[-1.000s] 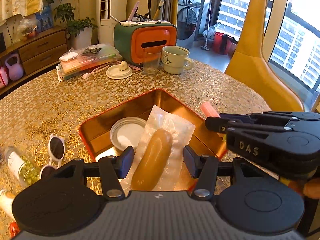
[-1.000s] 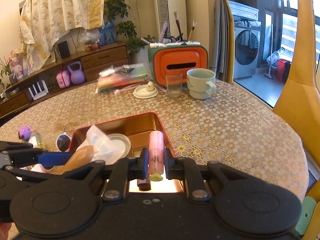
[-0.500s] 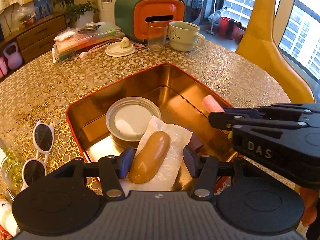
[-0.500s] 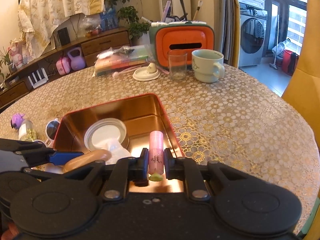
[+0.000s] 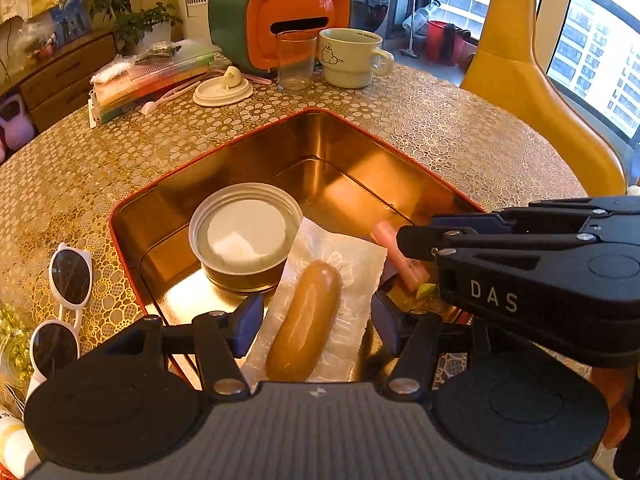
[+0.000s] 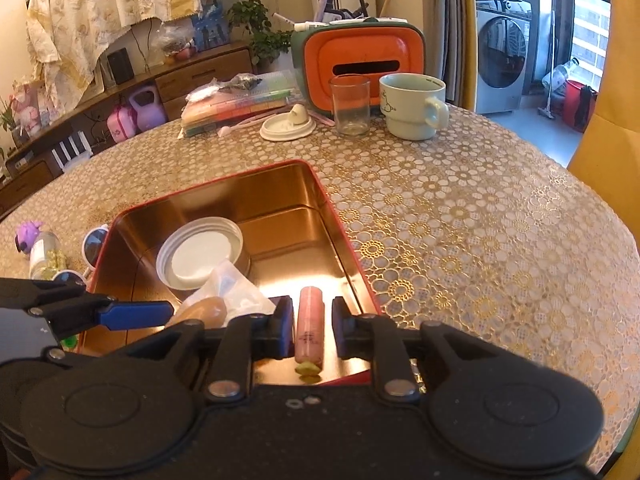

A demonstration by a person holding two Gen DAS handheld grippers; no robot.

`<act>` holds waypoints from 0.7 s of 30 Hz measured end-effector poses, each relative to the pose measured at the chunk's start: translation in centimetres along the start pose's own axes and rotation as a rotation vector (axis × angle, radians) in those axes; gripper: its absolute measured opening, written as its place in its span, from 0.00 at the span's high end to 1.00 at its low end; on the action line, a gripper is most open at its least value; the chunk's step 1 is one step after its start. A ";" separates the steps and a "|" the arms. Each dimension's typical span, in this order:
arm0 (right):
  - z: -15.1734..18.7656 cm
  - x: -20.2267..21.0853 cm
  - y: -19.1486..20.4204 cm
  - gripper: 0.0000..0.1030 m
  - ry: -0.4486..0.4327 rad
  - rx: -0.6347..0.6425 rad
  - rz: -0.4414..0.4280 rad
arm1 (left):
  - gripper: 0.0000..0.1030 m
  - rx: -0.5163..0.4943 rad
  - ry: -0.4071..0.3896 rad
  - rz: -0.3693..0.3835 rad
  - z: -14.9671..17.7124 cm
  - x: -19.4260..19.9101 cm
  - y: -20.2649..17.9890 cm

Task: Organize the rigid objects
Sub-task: 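Carry the sausage with the left gripper while the right gripper carries the pink tube over the red tin, then release the sausage with the left gripper while the right gripper releases the pink tube into the tin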

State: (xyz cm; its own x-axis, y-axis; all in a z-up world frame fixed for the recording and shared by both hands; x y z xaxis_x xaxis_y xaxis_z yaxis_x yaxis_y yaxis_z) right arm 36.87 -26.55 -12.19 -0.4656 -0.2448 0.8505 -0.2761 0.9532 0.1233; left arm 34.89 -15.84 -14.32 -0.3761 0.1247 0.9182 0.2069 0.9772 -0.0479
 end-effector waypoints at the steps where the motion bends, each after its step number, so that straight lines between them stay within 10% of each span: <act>1: 0.0 0.1 0.0 0.76 -0.002 -0.006 -0.007 | 0.41 0.006 -0.002 -0.005 0.0 0.1 0.1; 21: 1.2 5.1 1.7 0.62 -0.061 -0.002 -0.024 | 0.38 0.025 -0.099 -0.021 1.8 6.0 0.9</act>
State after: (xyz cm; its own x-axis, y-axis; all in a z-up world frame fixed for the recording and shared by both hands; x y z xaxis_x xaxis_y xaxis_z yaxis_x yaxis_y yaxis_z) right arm 33.08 -26.40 -8.26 -0.5092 -0.2780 0.8145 -0.2860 0.9473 0.1445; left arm 31.17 -13.90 -9.60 -0.4681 0.1193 0.8756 0.1763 0.9835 -0.0397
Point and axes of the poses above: each gripper's, at about its wrist camera, not at the fingertips, and x roughly against the way its jaws point, y to its left, z to its underside, the point moved 8 cm from there along -x, roughly the way its jaws point, and after that the axes turned 14 degrees about y, right-handed, at the moved point
